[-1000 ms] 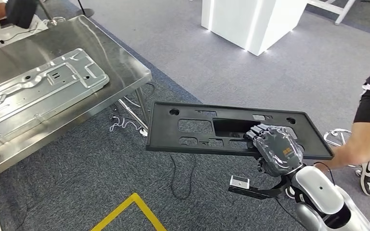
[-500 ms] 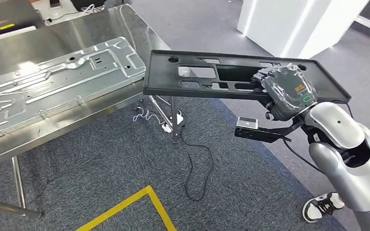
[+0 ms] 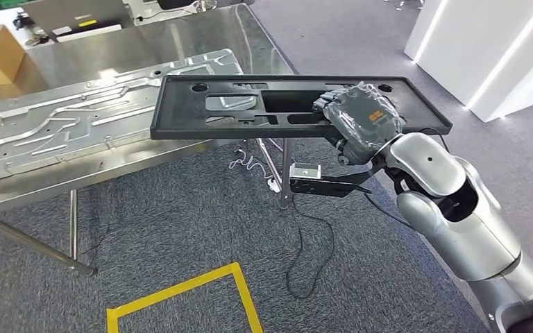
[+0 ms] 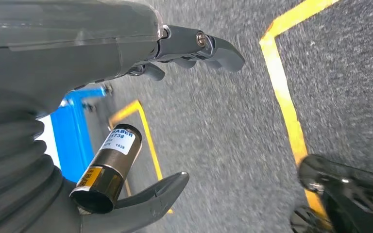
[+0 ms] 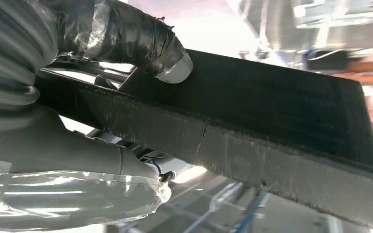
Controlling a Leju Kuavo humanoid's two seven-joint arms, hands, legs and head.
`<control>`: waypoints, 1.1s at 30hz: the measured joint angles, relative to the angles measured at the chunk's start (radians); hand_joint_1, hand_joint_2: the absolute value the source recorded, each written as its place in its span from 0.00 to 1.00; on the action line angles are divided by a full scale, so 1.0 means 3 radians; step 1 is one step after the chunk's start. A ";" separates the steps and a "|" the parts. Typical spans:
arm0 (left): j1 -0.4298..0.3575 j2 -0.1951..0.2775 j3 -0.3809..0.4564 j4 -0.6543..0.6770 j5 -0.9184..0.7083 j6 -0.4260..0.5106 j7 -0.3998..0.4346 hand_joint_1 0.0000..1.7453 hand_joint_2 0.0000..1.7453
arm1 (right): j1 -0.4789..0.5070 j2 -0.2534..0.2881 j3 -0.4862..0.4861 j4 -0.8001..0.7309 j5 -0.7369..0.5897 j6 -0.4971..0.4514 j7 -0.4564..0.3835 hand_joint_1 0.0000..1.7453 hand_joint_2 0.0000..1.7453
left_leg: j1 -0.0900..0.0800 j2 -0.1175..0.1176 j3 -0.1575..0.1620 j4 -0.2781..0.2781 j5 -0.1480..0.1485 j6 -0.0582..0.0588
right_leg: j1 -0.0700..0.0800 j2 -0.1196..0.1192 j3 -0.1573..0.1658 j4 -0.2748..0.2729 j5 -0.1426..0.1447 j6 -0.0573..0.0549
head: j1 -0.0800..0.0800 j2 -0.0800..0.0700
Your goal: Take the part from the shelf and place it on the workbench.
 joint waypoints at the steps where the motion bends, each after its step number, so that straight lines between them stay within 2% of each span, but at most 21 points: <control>1: 0.0000 0.0002 0.0000 0.0001 -0.0001 0.0000 -0.0001 0.00 1.00 | -0.0003 0.0016 0.0022 0.0016 0.0000 0.0000 0.0000 1.00 1.00 | 0.0005 0.0014 -0.0031 0.0041 0.0023 -0.0006 | 0.0003 -0.0053 0.0010 0.0000 -0.0010 0.0002 | -0.0001 0.0000; 3: 0.0008 0.0007 0.0000 0.0002 -0.0002 0.0000 -0.0001 0.00 1.00 | -0.0009 0.0045 0.0062 0.0041 0.0001 0.0000 0.0000 1.00 1.00 | 0.0009 0.0063 0.0117 -0.0261 0.0231 -0.0004 | 0.0003 -0.0149 0.0042 0.0001 -0.0035 0.0016 | -0.0001 0.0000; 5: 0.0014 0.0015 0.0000 0.0002 -0.0001 0.0000 -0.0001 0.00 1.00 | -0.0030 0.0063 0.0087 0.0060 0.0001 -0.0001 0.0000 1.00 1.00 | -0.0011 0.0199 0.0339 -0.0695 0.0403 0.0031 | 0.0019 -0.0226 0.0075 0.0001 -0.0063 0.0044 | 0.0001 0.0000; 7: 0.0016 0.0023 0.0000 0.0007 0.0015 0.0005 0.0006 0.00 1.00 | -0.0058 0.0077 0.0110 0.0078 0.0001 -0.0001 0.0000 1.00 1.00 | -0.0035 0.0254 0.0408 -0.0852 0.0432 0.0079 | 0.0045 -0.0289 0.0094 -0.0006 -0.0081 0.0078 | 0.0003 0.0000; 9: 0.0024 0.0033 0.0001 0.0023 0.0044 0.0018 0.0025 0.00 1.00 | -0.0076 0.0098 0.0135 0.0095 0.0001 -0.0001 0.0001 1.00 1.00 | -0.0029 0.0176 0.0408 -0.0863 0.0437 0.0121 | 0.0052 -0.0332 0.0116 -0.0021 -0.0095 0.0115 | 0.0003 0.0000; 10: 0.0029 0.0038 0.0002 0.0034 0.0053 0.0025 0.0036 0.00 1.00 | -0.0080 0.0108 0.0146 0.0104 0.0002 -0.0002 0.0002 1.00 1.00 | -0.0021 0.0138 0.0420 -0.0878 0.0441 0.0141 | 0.0045 -0.0287 0.0121 -0.0008 -0.0119 0.0133 | 0.0005 0.0000; 12: 0.0028 0.0048 0.0002 0.0058 0.0060 0.0030 0.0050 0.00 1.00 | -0.0088 0.0118 0.0160 0.0117 0.0003 -0.0003 0.0005 1.00 1.00 | -0.0001 0.0068 0.0448 -0.0907 0.0450 0.0184 | 0.0027 -0.0091 0.0034 0.0206 -0.0254 0.0150 | 0.0010 0.0000; 13: 0.0020 0.0052 0.0002 0.0070 0.0060 0.0031 0.0053 0.00 1.00 | -0.0088 0.0118 0.0170 0.0125 0.0004 -0.0004 0.0006 1.00 1.00 | -0.0003 0.0030 0.0453 -0.0909 0.0449 0.0196 | 0.0025 0.0013 -0.0069 0.0417 -0.0354 0.0149 | 0.0012 0.0000; 15: 0.0005 0.0064 0.0000 0.0093 0.0061 0.0030 0.0058 0.00 1.00 | -0.0081 0.0117 0.0196 0.0144 0.0004 -0.0004 0.0007 1.00 1.00 | -0.0009 -0.0061 0.0459 -0.0906 0.0443 0.0212 | 0.0027 0.0096 -0.0315 0.0851 -0.0498 0.0147 | 0.0012 0.0000; 16: 0.0003 0.0069 0.0000 0.0105 0.0060 0.0030 0.0059 0.00 1.00 | -0.0075 0.0116 0.0206 0.0156 0.0004 -0.0005 0.0008 1.00 1.00 | -0.0012 -0.0113 0.0463 -0.0903 0.0440 0.0215 | 0.0028 0.0106 -0.0385 0.0932 -0.0475 0.0144 | 0.0012 0.0000; 17: 0.0003 0.0075 0.0000 0.0118 0.0060 0.0030 0.0061 0.00 1.00 | -0.0073 0.0116 0.0212 0.0167 0.0004 -0.0006 0.0009 1.00 1.00 | -0.0014 -0.0170 0.0470 -0.0899 0.0436 0.0214 | 0.0028 0.0116 -0.0392 0.0880 -0.0382 0.0137 | 0.0011 0.0000; 18: 0.0004 0.0081 0.0000 0.0130 0.0059 0.0029 0.0062 0.00 1.00 | -0.0073 0.0116 0.0214 0.0175 0.0005 -0.0008 0.0010 1.00 1.00 | -0.0015 -0.0224 0.0479 -0.0894 0.0430 0.0210 | 0.0028 0.0143 -0.0337 0.0698 -0.0236 0.0125 | 0.0012 0.0000; 20: 0.0006 0.0091 0.0000 0.0154 0.0058 0.0028 0.0064 0.00 1.00 | -0.0080 0.0116 0.0214 0.0186 0.0006 -0.0014 0.0012 1.00 1.00 | -0.0014 -0.0323 0.0483 -0.0877 0.0415 0.0192 | 0.0022 0.0293 -0.0174 0.0252 0.0006 0.0092 | 0.0011 0.0000; 22: 0.0005 0.0100 0.0000 0.0172 0.0056 0.0025 0.0065 0.00 1.00 | -0.0083 0.0117 0.0214 0.0196 0.0013 -0.0028 0.0020 1.00 1.00 | -0.0001 -0.0406 0.0462 -0.0869 0.0412 0.0159 | 0.0025 0.0392 -0.0087 0.0042 0.0053 0.0071 | 0.0009 0.0000; 24: 0.0013 0.0109 0.0001 0.0186 0.0056 0.0023 0.0065 0.00 1.00 | -0.0083 0.0121 0.0215 0.0202 0.0035 -0.0058 0.0038 1.00 1.00 | 0.0012 -0.0477 0.0448 -0.0879 0.0419 0.0116 | 0.0027 0.0342 -0.0060 0.0006 0.0039 0.0056 | 0.0009 0.0000; 25: 0.0022 0.0111 0.0001 0.0195 0.0055 0.0021 0.0065 0.00 1.00 | -0.0082 0.0125 0.0215 0.0204 0.0053 -0.0078 0.0051 1.00 1.00 | 0.0009 -0.0456 0.0444 -0.0869 0.0409 0.0097 | 0.0020 0.0307 -0.0040 -0.0019 0.0042 0.0040 | 0.0008 0.0000; 27: 0.0033 0.0120 0.0001 0.0210 0.0054 0.0019 0.0066 0.00 1.00 | -0.0078 0.0134 0.0215 0.0204 0.0089 -0.0127 0.0071 1.00 1.00 | -0.0003 -0.0271 0.0373 -0.0701 0.0304 0.0060 | -0.0001 0.0239 0.0010 -0.0067 0.0051 0.0005 | -0.0014 0.0000; 29: 0.0024 0.0130 0.0001 0.0218 0.0054 0.0019 0.0066 0.00 1.00 | -0.0071 0.0136 0.0215 0.0208 0.0109 -0.0153 0.0081 1.00 1.00 | 0.0008 -0.0053 0.0179 -0.0304 0.0112 0.0024 | 0.0007 0.0180 0.0034 -0.0080 0.0044 -0.0017 | -0.0037 0.0000; 30: 0.0017 0.0134 0.0000 0.0219 0.0054 0.0019 0.0066 0.00 1.00 | -0.0064 0.0136 0.0215 0.0211 0.0114 -0.0156 0.0083 1.00 1.00 | 0.0018 -0.0010 0.0075 -0.0112 0.0046 0.0007 | 0.0009 0.0154 0.0037 -0.0078 0.0038 -0.0018 | -0.0038 0.0000; 32: 0.0011 0.0139 0.0000 0.0224 0.0054 0.0018 0.0066 0.00 1.00 | -0.0045 0.0136 0.0215 0.0215 0.0118 -0.0156 0.0082 1.00 1.00 | 0.0038 0.0016 0.0019 -0.0029 0.0086 -0.0017 | 0.0005 0.0111 0.0044 -0.0071 0.0022 -0.0007 | -0.0038 0.0000; 33: 0.0013 0.0140 0.0000 0.0226 0.0054 0.0018 0.0066 0.00 1.00 | -0.0039 0.0137 0.0215 0.0215 0.0119 -0.0157 0.0081 1.00 1.00 | 0.0046 0.0020 0.0092 -0.0181 0.0191 -0.0023 | 0.0001 0.0095 0.0052 -0.0065 0.0011 0.0003 | -0.0038 0.0000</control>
